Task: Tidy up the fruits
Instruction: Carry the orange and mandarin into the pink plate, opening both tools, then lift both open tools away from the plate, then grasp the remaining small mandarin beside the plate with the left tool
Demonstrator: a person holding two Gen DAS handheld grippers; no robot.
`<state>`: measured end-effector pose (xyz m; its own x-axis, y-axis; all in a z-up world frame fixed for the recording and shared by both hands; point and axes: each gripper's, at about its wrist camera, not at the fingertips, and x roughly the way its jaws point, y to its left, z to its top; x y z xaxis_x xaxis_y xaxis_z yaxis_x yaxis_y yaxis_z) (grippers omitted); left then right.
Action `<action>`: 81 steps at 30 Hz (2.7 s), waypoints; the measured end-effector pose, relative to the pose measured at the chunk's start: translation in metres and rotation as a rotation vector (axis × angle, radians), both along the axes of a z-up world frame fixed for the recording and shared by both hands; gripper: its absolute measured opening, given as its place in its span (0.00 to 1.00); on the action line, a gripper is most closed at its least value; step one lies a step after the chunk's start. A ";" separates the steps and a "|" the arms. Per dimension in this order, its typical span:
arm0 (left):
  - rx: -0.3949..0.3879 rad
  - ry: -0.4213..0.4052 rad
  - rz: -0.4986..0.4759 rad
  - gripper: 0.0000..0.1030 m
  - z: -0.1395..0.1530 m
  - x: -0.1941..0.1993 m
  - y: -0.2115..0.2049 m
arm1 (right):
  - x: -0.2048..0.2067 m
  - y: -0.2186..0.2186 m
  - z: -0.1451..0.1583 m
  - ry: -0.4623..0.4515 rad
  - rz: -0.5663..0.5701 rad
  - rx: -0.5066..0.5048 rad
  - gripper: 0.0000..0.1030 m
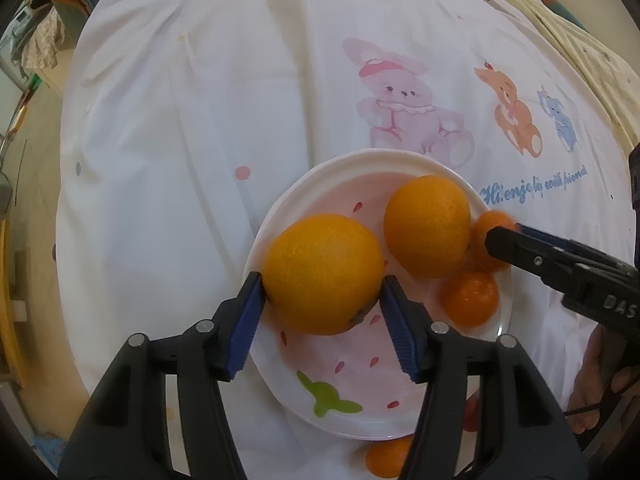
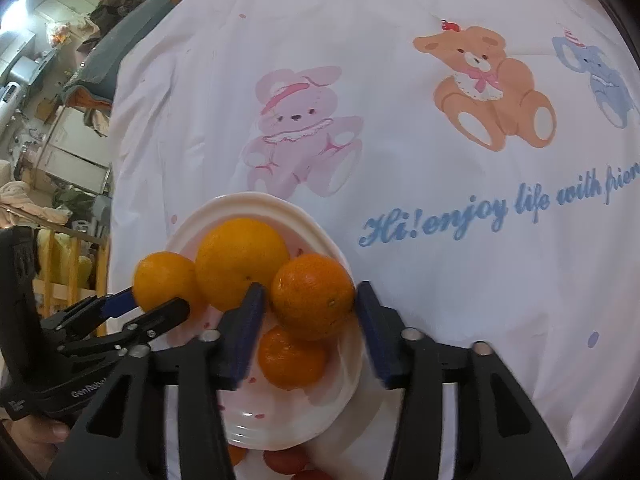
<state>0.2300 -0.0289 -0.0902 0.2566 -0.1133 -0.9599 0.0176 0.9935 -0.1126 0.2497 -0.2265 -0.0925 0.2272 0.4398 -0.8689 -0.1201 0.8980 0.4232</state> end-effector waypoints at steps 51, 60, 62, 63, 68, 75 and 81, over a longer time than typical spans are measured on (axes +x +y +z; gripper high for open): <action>0.013 -0.164 0.123 0.80 0.081 -0.141 0.004 | -0.161 -0.015 0.101 -0.160 -0.068 0.003 0.75; 0.006 -0.120 0.148 0.80 0.052 -0.141 0.019 | -0.166 -0.047 0.070 -0.096 -0.170 -0.001 0.75; 0.002 -0.107 0.152 0.80 0.048 -0.141 0.020 | -0.162 -0.057 0.061 -0.060 -0.225 0.017 0.75; -0.001 -0.100 0.151 0.80 0.046 -0.141 0.020 | -0.160 -0.060 0.056 -0.042 -0.244 0.024 0.75; -0.018 -0.051 0.126 0.80 0.032 -0.141 0.012 | -0.152 -0.058 0.039 -0.001 -0.247 0.012 0.75; -0.011 0.016 0.033 0.74 0.007 -0.142 -0.015 | -0.145 -0.046 0.026 0.018 -0.207 0.004 0.76; -0.010 0.060 0.010 0.62 -0.008 -0.134 -0.025 | -0.144 -0.042 0.026 0.014 -0.183 -0.005 0.75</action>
<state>0.0965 -0.0542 -0.0980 0.2002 -0.1212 -0.9722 0.0006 0.9923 -0.1235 0.1054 -0.2682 -0.0670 0.2906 0.3880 -0.8747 0.0511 0.9065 0.4191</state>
